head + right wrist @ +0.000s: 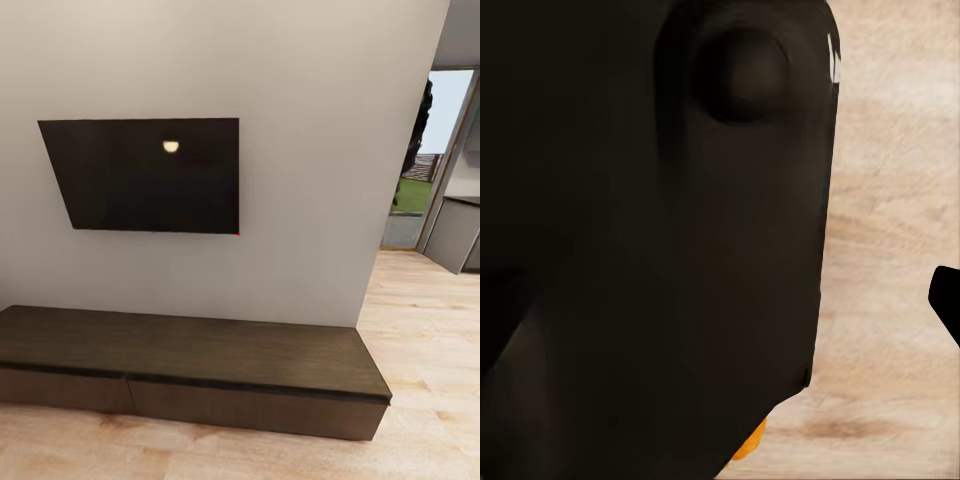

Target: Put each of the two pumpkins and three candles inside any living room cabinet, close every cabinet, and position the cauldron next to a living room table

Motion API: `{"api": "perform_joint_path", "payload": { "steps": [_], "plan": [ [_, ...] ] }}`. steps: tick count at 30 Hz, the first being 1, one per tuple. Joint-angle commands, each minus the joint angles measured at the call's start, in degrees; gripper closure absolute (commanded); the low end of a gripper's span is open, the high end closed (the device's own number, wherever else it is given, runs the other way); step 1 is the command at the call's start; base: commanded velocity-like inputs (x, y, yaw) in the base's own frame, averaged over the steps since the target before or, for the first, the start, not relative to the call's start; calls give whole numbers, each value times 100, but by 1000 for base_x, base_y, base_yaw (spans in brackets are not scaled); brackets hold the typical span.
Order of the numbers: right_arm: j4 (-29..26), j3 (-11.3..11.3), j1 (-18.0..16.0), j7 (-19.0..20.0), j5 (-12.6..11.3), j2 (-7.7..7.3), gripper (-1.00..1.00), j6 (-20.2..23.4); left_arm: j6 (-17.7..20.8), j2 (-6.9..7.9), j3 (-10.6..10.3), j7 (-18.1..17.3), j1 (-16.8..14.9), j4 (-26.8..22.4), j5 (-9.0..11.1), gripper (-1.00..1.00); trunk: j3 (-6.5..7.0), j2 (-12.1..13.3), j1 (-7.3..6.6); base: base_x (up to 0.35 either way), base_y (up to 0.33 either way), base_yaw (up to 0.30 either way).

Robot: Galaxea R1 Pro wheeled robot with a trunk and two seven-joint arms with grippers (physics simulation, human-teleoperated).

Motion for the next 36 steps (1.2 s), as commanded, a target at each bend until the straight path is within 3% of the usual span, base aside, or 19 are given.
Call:
{"api": "perform_joint_path", "payload": {
  "steps": [1,19,28,29,36],
  "plan": [
    [-33,16,-9,33,20,20,-100,-33,33,33,-13,33,-7,-33,7,-100,-3,-3,0,0,0,0],
    [-52,17,-9,35,23,-1,-100,-120,172,46,-10,40,-5,-37,8,-100,-3,-3,0,0,0,0],
    [-53,-24,-9,18,-58,33,-100,-346,-117,45,-10,45,0,-35,-8,-100,-3,-3,0,0,0,0],
    [-53,-24,-9,18,-58,33,-100,-349,-583,46,-12,45,0,-35,-8,-100,-3,-3,0,0,0,0],
    [-44,-18,-9,20,-25,35,-100,-356,-782,45,-25,44,0,-35,-22,-100,-3,-3,0,0,0,0]
  ]
}}
